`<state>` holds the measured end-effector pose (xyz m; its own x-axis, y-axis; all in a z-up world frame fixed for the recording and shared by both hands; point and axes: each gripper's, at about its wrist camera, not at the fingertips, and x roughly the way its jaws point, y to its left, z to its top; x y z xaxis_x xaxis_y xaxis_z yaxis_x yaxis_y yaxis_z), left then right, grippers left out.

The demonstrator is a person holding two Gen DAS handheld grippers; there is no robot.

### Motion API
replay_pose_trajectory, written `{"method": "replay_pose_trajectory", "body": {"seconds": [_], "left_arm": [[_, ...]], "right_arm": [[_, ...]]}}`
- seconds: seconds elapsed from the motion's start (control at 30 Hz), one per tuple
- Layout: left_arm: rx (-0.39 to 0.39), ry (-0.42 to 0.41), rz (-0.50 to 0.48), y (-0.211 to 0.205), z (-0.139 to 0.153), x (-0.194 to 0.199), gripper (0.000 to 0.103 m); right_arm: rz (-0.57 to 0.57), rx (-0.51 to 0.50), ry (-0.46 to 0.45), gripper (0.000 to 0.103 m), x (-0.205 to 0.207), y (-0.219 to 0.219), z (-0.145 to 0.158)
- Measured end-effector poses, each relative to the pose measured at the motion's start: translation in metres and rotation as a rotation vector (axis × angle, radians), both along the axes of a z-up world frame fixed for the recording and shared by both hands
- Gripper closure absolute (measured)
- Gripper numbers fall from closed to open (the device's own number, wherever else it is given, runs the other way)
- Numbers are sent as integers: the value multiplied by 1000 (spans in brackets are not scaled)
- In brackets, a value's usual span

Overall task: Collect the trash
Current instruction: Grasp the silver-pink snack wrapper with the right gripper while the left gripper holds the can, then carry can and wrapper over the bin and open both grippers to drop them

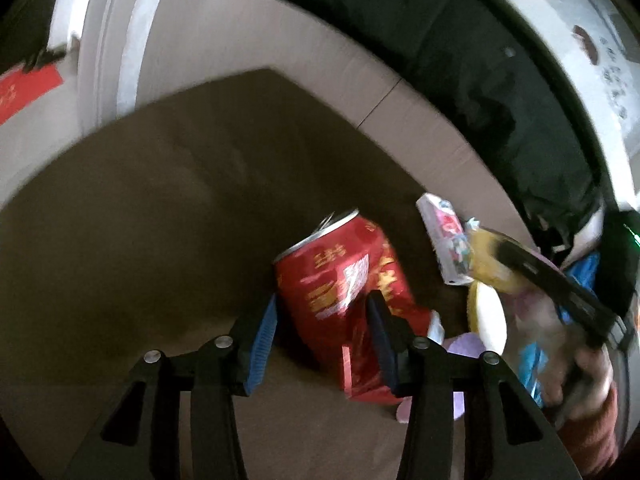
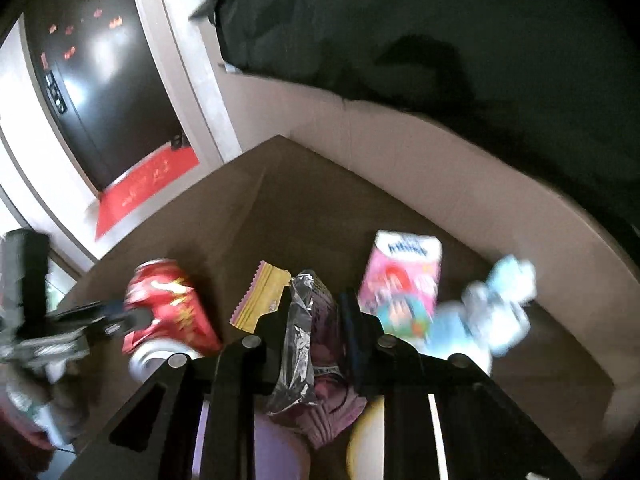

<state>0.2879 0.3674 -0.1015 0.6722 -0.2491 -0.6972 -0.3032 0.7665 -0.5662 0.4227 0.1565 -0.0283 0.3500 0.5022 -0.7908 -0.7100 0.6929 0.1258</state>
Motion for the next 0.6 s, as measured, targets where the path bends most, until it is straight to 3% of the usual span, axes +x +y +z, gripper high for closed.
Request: {"method": "replay_pose_trajectory", "body": {"seconds": [0.27,0.5,0.6], "left_arm": [[-75,11,66,-19,-2,13,56],[116,-92,76,-64,40,-9,58],[256,-154,64,-96,73,-23,58]], "right_arm": [[-118,67,-41,83,-51,-86,18],[-183,137,-29,83,-80,-138,14],[-197,168,-40,83,-89,-156,19]]}}
